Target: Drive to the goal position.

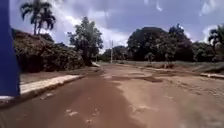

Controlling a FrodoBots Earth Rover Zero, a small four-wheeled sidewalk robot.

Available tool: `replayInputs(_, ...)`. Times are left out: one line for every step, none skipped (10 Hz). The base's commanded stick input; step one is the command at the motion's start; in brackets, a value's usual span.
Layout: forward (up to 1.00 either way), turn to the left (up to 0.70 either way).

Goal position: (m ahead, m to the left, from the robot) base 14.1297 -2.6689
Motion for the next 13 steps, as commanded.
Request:
replayInputs(1.0,0.0)
replayInputs(1.0,0.0)
replayInputs(1.0,0.0)
replayInputs(1.0,0.0)
replayInputs(1.0,0.0)
replayInputs(1.0,0.0)
replayInputs(1.0,0.0)
replayInputs(1.0,0.0)
replayInputs(1.0,0.0)
replayInputs(1.0,0.0)
replayInputs(1.0,0.0)
replayInputs(1.0,0.0)
replayInputs(1.0,0.0)
